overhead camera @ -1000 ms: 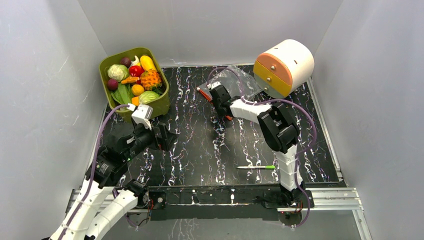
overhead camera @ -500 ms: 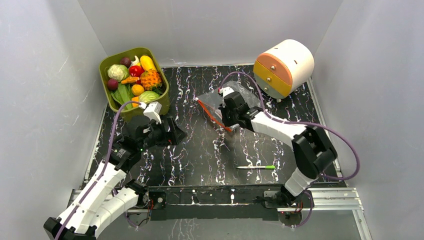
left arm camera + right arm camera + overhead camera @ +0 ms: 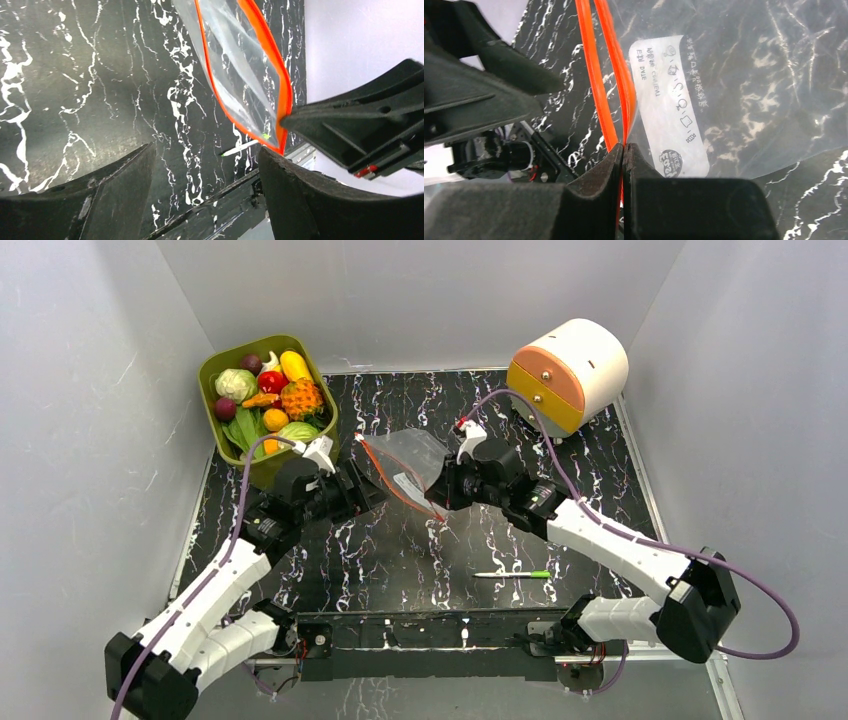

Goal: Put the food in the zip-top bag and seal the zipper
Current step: Open the zipper of the food storage bag at the center of the board.

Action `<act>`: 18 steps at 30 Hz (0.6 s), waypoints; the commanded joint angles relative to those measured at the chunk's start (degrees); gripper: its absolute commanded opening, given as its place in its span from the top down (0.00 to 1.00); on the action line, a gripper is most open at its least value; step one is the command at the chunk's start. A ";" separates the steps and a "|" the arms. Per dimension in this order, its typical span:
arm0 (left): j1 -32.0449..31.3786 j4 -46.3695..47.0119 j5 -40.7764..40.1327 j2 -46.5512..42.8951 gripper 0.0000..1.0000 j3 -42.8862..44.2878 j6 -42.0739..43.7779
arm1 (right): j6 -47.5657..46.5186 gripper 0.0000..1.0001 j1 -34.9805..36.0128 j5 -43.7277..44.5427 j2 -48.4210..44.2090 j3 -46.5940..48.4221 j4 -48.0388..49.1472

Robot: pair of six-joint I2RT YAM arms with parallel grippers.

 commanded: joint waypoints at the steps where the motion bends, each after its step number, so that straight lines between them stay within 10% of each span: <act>1: -0.26 6.05 3.94 2.23 0.26 1.15 -2.56 | 6.77 1.00 1.17 -3.26 -3.18 -1.73 6.75; 18: -0.29 10.63 -0.02 4.52 0.46 -2.34 -8.94 | 11.44 1.00 2.30 -6.20 -5.61 -4.46 10.38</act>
